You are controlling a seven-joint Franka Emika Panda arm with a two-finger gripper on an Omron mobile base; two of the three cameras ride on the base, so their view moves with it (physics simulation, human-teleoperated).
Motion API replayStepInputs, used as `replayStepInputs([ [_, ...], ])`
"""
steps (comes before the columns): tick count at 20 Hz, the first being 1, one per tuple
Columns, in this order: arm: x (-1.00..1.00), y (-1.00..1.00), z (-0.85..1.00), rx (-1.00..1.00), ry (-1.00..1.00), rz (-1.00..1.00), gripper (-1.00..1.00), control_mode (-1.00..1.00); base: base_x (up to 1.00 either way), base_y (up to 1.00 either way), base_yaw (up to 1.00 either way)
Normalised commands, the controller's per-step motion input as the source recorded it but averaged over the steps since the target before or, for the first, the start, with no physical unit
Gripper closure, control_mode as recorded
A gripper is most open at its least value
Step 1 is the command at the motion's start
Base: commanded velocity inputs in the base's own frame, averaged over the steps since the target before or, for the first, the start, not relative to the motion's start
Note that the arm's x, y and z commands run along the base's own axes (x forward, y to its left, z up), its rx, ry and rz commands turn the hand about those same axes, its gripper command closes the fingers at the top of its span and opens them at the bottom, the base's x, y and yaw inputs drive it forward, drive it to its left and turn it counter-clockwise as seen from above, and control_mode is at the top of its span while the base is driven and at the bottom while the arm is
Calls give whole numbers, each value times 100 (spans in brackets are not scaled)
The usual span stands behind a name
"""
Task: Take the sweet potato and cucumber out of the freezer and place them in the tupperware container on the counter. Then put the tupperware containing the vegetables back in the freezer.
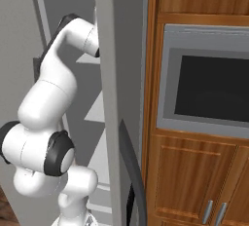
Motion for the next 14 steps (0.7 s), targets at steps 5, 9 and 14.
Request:
replayStepInputs([
  [5,32,0,-12,0,1,1,-100,-100,0,0,0],
  [9,31,6,-14,0,3,1,-100,-100,0,0,0],
  [14,20,13,-11,0,1,1,-100,-100,0,0,0],
])
